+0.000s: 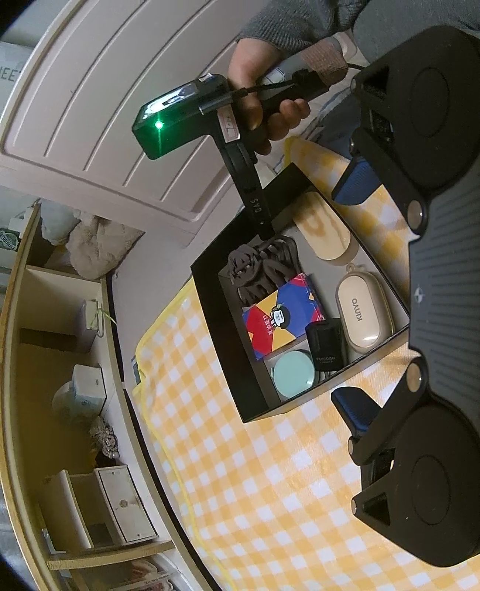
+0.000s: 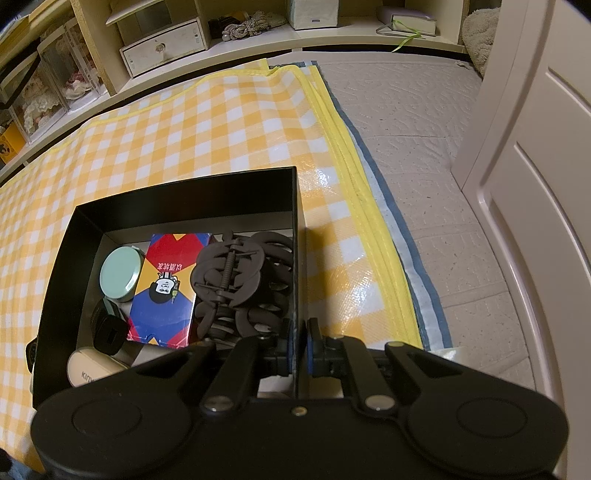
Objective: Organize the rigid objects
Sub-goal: 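Withdraw the left tool from the box back toward the cloth, then move the left tool down onto the white charger and grasp it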
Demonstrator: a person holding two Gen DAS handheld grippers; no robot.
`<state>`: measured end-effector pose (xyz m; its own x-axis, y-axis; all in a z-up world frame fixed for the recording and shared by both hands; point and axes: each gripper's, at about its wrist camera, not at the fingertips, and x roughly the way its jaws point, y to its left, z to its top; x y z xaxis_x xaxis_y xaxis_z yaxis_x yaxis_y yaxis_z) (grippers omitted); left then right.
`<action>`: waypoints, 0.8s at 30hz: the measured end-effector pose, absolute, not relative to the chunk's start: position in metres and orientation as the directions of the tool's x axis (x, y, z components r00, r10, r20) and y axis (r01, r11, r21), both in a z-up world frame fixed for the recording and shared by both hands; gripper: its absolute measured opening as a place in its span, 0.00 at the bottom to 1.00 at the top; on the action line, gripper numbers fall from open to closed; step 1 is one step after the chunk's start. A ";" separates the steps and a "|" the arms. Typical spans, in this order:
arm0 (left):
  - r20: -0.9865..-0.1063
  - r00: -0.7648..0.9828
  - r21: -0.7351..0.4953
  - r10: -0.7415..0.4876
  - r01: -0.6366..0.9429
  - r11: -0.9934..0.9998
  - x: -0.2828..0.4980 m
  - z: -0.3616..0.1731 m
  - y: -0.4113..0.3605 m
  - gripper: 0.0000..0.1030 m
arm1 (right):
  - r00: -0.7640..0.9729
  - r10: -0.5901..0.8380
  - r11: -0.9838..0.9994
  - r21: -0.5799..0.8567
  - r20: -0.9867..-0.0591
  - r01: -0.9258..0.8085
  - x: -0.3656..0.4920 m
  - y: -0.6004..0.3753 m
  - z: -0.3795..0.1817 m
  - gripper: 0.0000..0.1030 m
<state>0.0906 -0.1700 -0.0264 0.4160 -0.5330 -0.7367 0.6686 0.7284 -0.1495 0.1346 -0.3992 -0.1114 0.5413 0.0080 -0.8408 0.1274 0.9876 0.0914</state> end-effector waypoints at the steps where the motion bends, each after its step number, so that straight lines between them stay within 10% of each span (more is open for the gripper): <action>1: -0.734 0.418 -0.151 -0.535 0.668 0.729 0.090 -0.026 -0.168 1.00 | 0.541 0.008 0.988 0.091 -0.841 0.127 0.135 -0.399 -0.111 0.08; 24: -0.748 0.483 -0.284 -0.456 0.388 0.877 0.102 -0.043 -0.066 0.98 | 0.537 0.002 0.989 0.083 -0.843 0.126 0.134 -0.398 -0.113 0.08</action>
